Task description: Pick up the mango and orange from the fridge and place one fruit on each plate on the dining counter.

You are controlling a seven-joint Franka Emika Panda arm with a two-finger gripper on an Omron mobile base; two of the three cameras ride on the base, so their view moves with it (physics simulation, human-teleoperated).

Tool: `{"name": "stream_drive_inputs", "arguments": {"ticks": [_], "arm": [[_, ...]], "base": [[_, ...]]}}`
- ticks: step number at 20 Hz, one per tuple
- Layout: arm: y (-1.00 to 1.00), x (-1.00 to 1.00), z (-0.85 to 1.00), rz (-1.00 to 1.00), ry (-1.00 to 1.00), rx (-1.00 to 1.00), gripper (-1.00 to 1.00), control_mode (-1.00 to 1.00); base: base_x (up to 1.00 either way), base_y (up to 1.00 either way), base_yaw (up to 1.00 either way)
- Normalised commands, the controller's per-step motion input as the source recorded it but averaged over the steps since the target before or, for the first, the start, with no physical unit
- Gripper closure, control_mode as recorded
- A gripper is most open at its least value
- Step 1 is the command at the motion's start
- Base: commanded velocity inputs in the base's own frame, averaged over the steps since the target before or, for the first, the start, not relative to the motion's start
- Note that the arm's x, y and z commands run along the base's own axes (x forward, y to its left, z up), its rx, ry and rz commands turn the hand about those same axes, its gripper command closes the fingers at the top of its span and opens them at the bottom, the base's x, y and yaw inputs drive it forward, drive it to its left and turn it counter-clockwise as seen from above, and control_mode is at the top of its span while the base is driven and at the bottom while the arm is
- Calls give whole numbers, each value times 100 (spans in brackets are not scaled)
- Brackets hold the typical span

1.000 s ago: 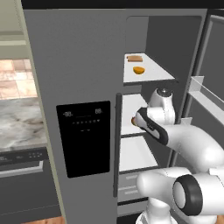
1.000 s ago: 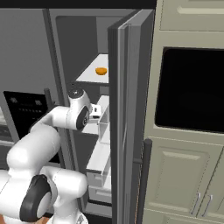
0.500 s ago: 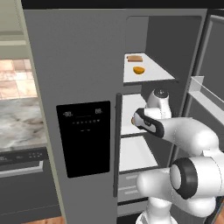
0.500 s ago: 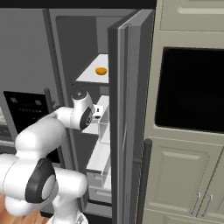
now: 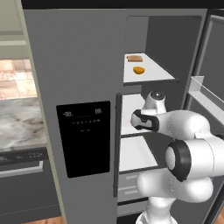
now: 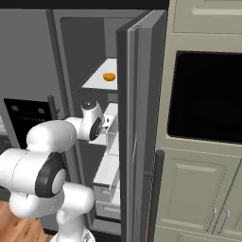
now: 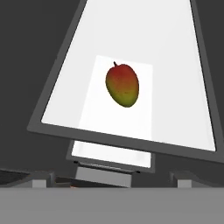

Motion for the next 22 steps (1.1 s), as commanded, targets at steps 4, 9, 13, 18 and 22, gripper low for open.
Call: {"name": "stream_drive_inputs", "arguments": {"ticks": [4,9,13,18,22], "arm": [[0,23,-16,0,0,0,-100,-100],[-2,17,-12,0,0,0,-100,-100],[0,23,-13,0,0,0,-100,-100],[-1,26,-13,0,0,0,-100,-100],[-1,20,-12,0,0,0,-100,-100]], "base": [[0,0,0],[0,0,0],[0,0,0],[0,0,0],[0,0,0]]}}
